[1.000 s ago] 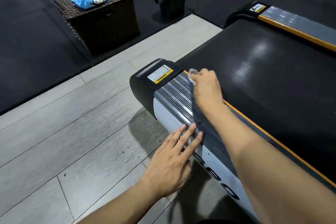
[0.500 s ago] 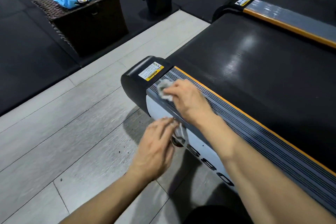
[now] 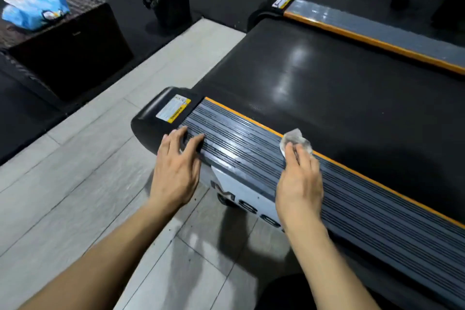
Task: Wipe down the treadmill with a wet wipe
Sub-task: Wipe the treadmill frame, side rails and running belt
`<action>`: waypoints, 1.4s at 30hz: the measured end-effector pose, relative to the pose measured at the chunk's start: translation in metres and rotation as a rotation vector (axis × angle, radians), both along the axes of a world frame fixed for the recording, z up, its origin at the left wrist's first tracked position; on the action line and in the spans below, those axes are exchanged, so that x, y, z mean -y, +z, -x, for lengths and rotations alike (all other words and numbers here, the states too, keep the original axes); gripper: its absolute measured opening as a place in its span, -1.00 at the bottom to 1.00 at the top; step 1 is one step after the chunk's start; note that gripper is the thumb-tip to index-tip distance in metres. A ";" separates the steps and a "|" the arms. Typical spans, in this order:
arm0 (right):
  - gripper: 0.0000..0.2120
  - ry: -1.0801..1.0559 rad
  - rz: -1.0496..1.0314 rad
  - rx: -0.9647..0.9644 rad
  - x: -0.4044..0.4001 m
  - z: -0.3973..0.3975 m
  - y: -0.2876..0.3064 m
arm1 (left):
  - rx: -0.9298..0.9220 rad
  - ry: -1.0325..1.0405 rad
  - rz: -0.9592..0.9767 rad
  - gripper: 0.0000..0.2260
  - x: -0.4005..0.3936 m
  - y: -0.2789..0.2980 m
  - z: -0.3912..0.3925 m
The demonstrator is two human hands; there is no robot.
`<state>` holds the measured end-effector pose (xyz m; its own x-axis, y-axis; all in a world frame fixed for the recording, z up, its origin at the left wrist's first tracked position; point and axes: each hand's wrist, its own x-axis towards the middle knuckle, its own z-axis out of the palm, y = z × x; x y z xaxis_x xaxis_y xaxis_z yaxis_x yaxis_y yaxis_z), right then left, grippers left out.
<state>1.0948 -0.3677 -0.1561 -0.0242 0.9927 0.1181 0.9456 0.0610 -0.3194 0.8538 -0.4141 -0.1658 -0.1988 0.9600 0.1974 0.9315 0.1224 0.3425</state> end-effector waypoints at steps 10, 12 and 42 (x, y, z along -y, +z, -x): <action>-0.47 0.692 0.069 0.110 -0.050 0.166 0.018 | 0.282 0.033 -0.032 -0.52 0.012 0.017 0.029; -0.49 0.618 0.053 0.127 -0.047 0.139 0.018 | 0.282 0.044 0.010 -0.53 0.015 0.016 0.033; -0.47 0.085 0.195 -0.031 0.019 0.001 0.038 | 0.080 -0.119 0.187 -0.54 0.014 0.038 -0.008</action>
